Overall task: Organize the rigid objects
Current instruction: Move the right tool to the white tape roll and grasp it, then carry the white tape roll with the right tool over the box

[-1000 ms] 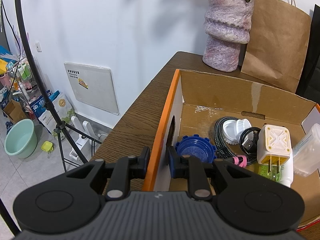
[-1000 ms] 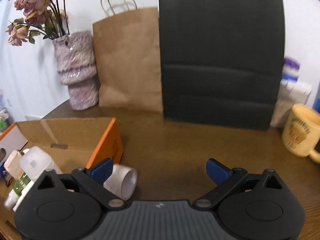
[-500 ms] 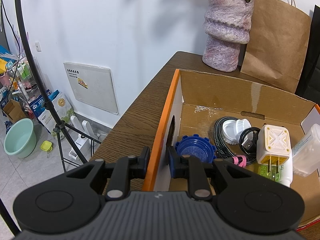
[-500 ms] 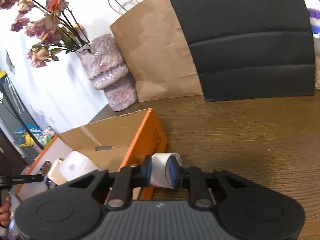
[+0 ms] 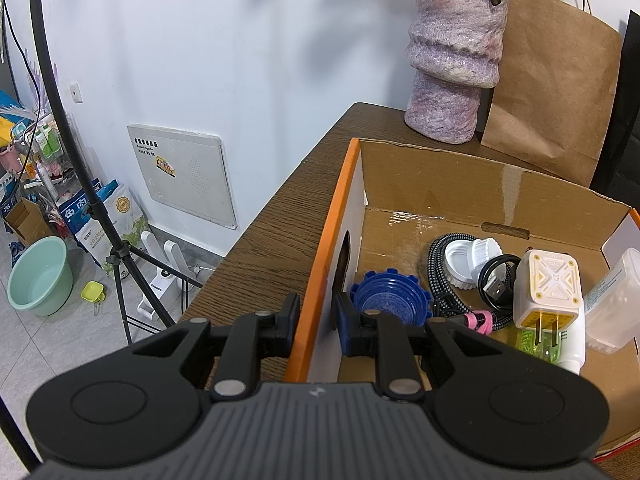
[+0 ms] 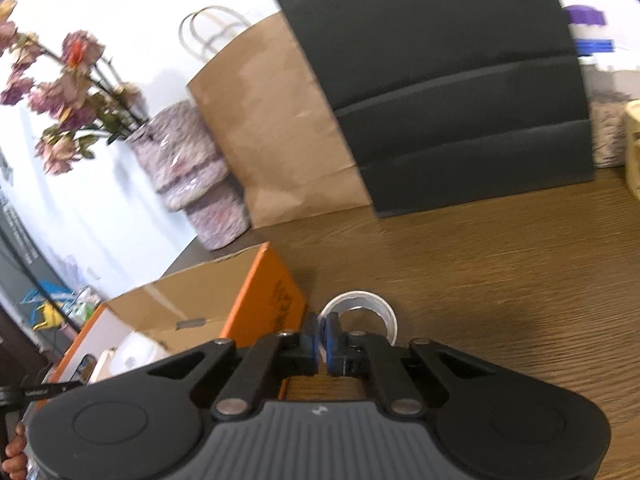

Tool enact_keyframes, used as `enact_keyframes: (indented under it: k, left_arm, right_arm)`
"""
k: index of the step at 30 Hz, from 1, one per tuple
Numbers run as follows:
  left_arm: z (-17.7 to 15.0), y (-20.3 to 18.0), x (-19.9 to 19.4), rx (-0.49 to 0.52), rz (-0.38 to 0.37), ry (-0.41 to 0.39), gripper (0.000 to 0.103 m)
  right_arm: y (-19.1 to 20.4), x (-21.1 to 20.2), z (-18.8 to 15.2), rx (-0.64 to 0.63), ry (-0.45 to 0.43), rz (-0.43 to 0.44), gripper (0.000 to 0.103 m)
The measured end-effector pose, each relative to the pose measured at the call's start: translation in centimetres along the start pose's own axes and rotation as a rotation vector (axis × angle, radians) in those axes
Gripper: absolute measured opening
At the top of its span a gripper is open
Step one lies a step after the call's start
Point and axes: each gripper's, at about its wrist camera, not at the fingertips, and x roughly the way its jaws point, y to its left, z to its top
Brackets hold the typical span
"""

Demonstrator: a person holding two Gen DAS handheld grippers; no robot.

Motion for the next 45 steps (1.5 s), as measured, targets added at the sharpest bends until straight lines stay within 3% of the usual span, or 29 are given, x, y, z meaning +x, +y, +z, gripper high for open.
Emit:
enact_keyframes:
  k: [10, 23, 34, 45]
  left_arm:
    - [0.0, 0.0, 0.0, 0.000, 0.001, 0.000, 0.020]
    - [0.0, 0.0, 0.0, -0.002, -0.002, 0.001, 0.020]
    - [0.0, 0.0, 0.0, -0.002, -0.001, 0.001, 0.020]
    - [0.0, 0.0, 0.0, -0.003, -0.003, 0.002, 0.020]
  right_arm:
    - [1.3, -3.1, 0.2, -0.047, -0.093, -0.062, 0.003]
    - [10.3, -5.0, -0.8, -0.189, -0.167, -0.004, 0.003]
    - [19.0, -1.7, -3.1, -0.278, -0.104, 0.068, 0.003]
    - [24.5, 1.4, -5.5, -0.335, -0.046, 0.024, 0.003]
